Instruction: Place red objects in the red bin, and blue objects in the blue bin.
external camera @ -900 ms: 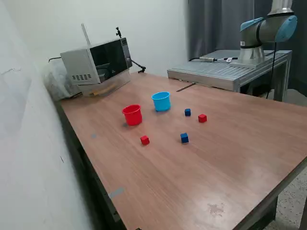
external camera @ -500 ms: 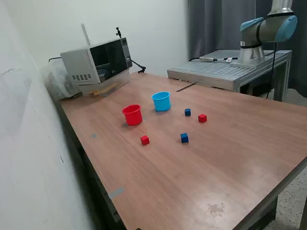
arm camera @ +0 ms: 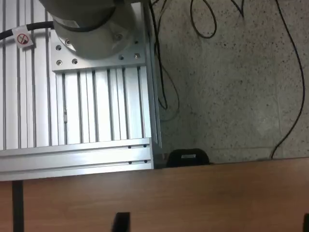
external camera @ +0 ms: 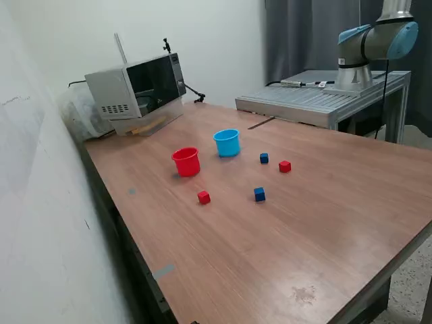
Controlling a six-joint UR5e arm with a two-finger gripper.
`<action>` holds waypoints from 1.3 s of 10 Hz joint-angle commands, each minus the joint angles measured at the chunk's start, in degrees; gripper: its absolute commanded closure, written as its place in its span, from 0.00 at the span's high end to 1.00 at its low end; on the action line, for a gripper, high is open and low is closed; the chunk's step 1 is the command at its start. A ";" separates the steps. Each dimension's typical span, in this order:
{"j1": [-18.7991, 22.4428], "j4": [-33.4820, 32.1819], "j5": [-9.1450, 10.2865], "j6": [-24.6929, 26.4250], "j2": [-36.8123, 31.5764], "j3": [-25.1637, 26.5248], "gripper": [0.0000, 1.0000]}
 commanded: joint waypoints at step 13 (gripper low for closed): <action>2.32 -54.10 -1.50 -27.63 16.94 11.59 1.00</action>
